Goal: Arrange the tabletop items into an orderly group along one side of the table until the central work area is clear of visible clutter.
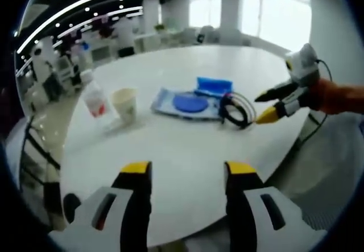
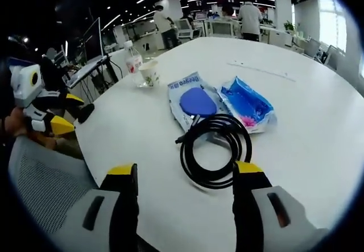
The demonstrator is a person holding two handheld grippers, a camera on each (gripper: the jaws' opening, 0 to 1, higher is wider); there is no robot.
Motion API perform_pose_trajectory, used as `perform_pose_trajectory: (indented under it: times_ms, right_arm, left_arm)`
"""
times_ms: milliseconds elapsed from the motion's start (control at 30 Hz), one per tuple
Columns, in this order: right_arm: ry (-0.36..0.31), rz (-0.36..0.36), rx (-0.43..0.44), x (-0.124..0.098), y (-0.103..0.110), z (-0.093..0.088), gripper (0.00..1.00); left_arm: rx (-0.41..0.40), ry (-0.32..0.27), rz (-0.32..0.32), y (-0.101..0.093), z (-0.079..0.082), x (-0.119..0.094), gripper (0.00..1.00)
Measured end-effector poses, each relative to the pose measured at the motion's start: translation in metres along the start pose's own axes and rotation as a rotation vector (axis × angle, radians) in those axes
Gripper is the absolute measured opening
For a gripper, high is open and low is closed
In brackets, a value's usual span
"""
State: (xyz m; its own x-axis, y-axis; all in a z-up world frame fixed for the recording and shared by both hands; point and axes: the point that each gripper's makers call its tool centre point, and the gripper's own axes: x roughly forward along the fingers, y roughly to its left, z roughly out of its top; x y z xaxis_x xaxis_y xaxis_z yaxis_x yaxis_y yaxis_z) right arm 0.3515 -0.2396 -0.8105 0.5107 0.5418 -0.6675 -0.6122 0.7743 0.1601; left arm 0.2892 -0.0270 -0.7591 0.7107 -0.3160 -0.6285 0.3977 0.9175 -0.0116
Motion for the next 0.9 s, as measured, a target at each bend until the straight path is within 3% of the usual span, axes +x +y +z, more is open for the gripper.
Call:
perform_pose_trajectory:
  times_ms: [400, 600, 900]
  right_arm:
    - [0.029, -0.029, 0.016, 0.000, -0.013, -0.001, 0.65]
    - [0.023, -0.027, -0.011, 0.002, -0.012, 0.009, 0.65]
    - [-0.004, -0.071, 0.005, 0.000, -0.032, 0.028, 0.58]
  left_arm:
    - [-0.010, -0.008, 0.010, 0.004, 0.001, -0.001, 0.46]
    - [-0.006, -0.005, 0.006, 0.003, 0.000, 0.000, 0.45]
    - [0.019, 0.006, 0.007, 0.001, -0.001, 0.000, 0.45]
